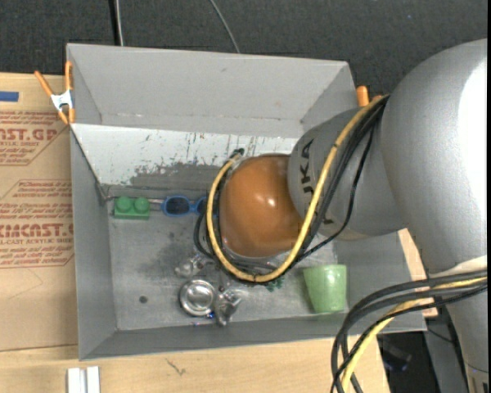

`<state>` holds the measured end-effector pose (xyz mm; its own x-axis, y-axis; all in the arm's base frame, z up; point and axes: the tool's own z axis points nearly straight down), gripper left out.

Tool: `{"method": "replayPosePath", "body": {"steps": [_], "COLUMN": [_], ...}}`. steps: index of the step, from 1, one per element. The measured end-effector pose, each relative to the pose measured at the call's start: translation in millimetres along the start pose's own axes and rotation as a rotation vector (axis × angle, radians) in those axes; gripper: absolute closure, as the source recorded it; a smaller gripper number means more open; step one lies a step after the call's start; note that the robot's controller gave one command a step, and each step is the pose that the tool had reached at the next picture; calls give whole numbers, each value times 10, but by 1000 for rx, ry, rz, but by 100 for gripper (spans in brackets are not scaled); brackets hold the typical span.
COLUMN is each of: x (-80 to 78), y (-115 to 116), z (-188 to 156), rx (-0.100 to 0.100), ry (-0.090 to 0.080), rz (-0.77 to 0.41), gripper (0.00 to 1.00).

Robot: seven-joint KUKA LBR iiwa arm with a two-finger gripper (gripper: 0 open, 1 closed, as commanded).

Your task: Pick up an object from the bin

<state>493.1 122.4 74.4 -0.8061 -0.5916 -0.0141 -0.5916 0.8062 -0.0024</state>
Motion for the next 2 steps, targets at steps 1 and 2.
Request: {"method": "replayPosePath", "body": {"steps": [1, 2], "x": [-83, -109], "y": [126, 141], "z": [3, -16], "rx": [3, 2], "ry": [2, -6], "rz": [-301, -302], "gripper": [0, 100]}}
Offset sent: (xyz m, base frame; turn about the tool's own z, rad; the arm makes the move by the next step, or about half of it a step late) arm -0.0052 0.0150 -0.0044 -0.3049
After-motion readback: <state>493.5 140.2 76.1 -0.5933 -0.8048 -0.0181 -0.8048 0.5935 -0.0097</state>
